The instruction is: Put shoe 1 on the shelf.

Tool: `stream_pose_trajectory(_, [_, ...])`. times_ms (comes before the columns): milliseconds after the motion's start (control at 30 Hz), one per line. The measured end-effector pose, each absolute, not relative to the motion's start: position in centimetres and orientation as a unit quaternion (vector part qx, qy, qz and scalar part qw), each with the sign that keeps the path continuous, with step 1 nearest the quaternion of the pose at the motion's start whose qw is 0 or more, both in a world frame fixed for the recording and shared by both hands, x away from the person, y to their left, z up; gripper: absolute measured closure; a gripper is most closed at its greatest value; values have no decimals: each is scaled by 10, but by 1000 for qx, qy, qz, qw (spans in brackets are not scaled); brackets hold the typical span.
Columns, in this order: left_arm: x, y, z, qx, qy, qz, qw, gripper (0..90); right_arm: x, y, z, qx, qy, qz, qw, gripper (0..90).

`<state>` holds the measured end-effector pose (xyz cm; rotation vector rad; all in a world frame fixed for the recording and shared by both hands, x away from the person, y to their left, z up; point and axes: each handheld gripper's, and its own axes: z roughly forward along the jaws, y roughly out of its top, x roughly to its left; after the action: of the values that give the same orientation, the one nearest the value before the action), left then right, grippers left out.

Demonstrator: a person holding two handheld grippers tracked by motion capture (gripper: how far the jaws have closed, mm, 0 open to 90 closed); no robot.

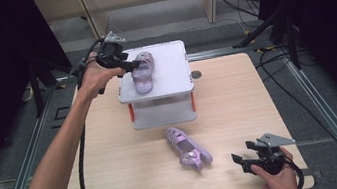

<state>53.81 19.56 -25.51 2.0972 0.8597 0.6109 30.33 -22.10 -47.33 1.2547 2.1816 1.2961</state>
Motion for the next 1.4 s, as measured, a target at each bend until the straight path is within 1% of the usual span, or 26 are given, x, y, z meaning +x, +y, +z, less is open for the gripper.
stream_pose_trajectory(67, [530, 200, -252, 821, 341, 234, 394, 413, 302, -222, -470, 442, 764, 441, 161, 264])
stream_pose_trajectory(200, [510, 212, -250, 817, 350, 223, 400, 376, 298, -218, -468, 456, 754, 448, 149, 264])
stream_pose_trajectory(233, [505, 215, -251, 815, 350, 222, 405, 372, 301, -220, -469, 435, 760, 453, 167, 264])
stream_pose_trajectory(300, [495, 223, -251, 812, 346, 225, 413, 357, 299, -218, -467, 444, 761, 445, 162, 264])
stream_pose_trajectory(333, [488, 225, -252, 810, 354, 217, 414, 351, 301, -219, -467, 435, 764, 447, 165, 264])
stream_pose_trajectory(367, [483, 229, -252, 815, 342, 227, 410, 347, 300, -217, -467, 442, 762, 446, 159, 265])
stream_pose_trajectory(400, [475, 231, -254, 812, 350, 219, 412, 342, 300, -217, -467, 441, 762, 446, 159, 264])
stream_pose_trajectory(467, [464, 235, -258, 812, 343, 225, 416, 330, 301, -217, -468, 433, 761, 453, 165, 265])
stream_pose_trajectory(500, [457, 237, -261, 814, 341, 225, 413, 316, 300, -218, -466, 437, 768, 439, 167, 264])
stream_pose_trajectory(567, [444, 241, -266, 816, 339, 224, 412, 305, 301, -217, -468, 434, 764, 448, 163, 264])
stream_pose_trajectory(633, [430, 243, -273, 814, 338, 215, 421, 288, 301, -217, -467, 434, 765, 447, 164, 265])
stream_pose_trajectory(700, [416, 246, -280, 816, 332, 213, 422, 280, 299, -216, -466, 442, 762, 447, 153, 264])
stream_pose_trajectory(767, [402, 249, -291, 817, 329, 207, 426, 277, 299, -216, -466, 438, 764, 447, 157, 265])
stream_pose_trajectory(800, [396, 251, -296, 821, 325, 206, 422, 277, 299, -214, -466, 443, 762, 450, 146, 264])
stream_pose_trajectory(933, [374, 260, -318, 826, 320, 202, 417, 277, 298, -213, -464, 441, 762, 450, 148, 265])
stream_pose_trajectory(967, [370, 262, -323, 826, 321, 199, 419, 277, 298, -213, -463, 436, 764, 450, 154, 265])
stream_pose_trajectory(1000, [364, 263, -329, 819, 330, 196, 426, 277, 298, -212, -464, 434, 760, 461, 150, 265])
stream_pose_trajectory(1033, [360, 267, -334, 826, 323, 195, 418, 275, 297, -211, -463, 437, 760, 456, 151, 265])
stream_pose_trajectory(1067, [356, 268, -341, 818, 331, 190, 430, 273, 297, -211, -463, 432, 760, 460, 155, 265])
stream_pose_trajectory(1100, [351, 270, -347, 817, 335, 190, 429, 269, 296, -212, -461, 432, 765, 450, 160, 266])
stream_pose_trajectory(1167, [343, 274, -360, 815, 337, 188, 432, 254, 295, -209, -461, 438, 763, 455, 139, 266])
stream_pose_trajectory(1267, [332, 281, -378, 815, 339, 185, 432, 217, 296, -208, -462, 424, 766, 458, 155, 266])
stream_pose_trajectory(1300, [327, 282, -385, 812, 344, 183, 435, 204, 296, -207, -461, 428, 766, 458, 146, 266])
stream_pose_trajectory(1333, [325, 285, -389, 817, 338, 186, 428, 191, 296, -207, -461, 422, 767, 458, 157, 266])
stream_pose_trajectory(1367, [321, 285, -394, 816, 346, 182, 426, 186, 297, -207, -462, 418, 765, 461, 166, 266])
stream_pose_trajectory(1400, [318, 287, -399, 815, 343, 180, 431, 185, 296, -207, -461, 422, 765, 459, 161, 266])
